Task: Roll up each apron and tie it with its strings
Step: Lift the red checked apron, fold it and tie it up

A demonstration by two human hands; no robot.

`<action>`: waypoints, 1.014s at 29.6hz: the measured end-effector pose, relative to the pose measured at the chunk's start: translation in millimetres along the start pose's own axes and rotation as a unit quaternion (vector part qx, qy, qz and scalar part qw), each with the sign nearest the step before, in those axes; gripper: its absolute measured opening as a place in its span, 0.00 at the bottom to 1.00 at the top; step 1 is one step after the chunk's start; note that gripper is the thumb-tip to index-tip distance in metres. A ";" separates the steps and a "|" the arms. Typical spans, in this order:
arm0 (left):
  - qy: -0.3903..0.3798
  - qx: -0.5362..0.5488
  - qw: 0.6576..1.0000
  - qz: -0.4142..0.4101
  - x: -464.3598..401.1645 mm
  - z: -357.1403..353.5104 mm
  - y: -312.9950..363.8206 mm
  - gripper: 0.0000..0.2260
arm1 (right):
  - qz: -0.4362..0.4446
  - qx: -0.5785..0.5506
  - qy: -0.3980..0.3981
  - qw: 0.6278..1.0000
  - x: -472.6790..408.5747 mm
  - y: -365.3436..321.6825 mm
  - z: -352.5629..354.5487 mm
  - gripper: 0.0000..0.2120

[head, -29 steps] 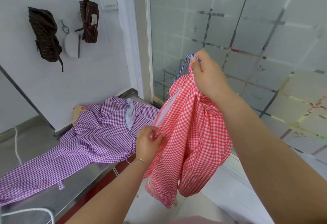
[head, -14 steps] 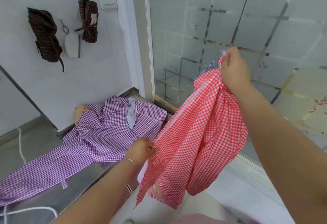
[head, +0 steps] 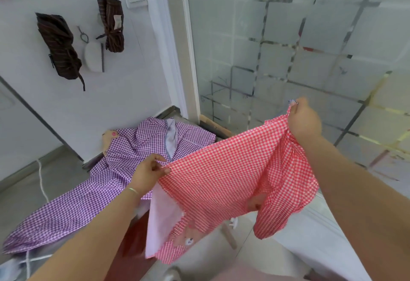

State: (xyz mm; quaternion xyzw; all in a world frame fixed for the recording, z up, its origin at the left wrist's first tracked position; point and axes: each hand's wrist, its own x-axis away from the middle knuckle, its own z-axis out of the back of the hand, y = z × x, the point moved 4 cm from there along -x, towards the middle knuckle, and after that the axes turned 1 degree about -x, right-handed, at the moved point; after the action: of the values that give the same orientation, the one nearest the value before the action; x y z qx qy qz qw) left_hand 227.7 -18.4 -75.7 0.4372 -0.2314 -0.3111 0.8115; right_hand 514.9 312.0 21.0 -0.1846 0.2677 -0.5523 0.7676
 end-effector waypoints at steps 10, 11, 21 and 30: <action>-0.309 -0.495 0.811 -0.036 22.0 -52.9 -32.9 0.12 | -0.034 0.032 -0.034 0.998 10.6 28.3 -34.1 0.13; -0.336 -0.480 0.810 -0.014 31.4 -59.2 -35.8 0.13 | -0.033 0.035 -0.034 0.998 9.3 29.5 -36.1 0.12; -0.318 -0.265 0.862 0.293 21.1 30.2 -78.0 0.16 | -0.016 0.049 -0.080 0.995 9.8 6.9 -83.5 0.11; 0.111 -0.467 0.838 0.260 -0.3 136.0 -108.4 0.14 | 0.061 -0.103 -0.175 0.977 25.1 -95.6 -145.9 0.19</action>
State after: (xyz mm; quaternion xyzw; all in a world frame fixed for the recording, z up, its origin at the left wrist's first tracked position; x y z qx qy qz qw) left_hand 106.6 -141.1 -98.8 -0.0382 -0.0720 -0.1093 0.9907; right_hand 359.8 259.2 -43.9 -0.3397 0.1951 -0.4326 0.8120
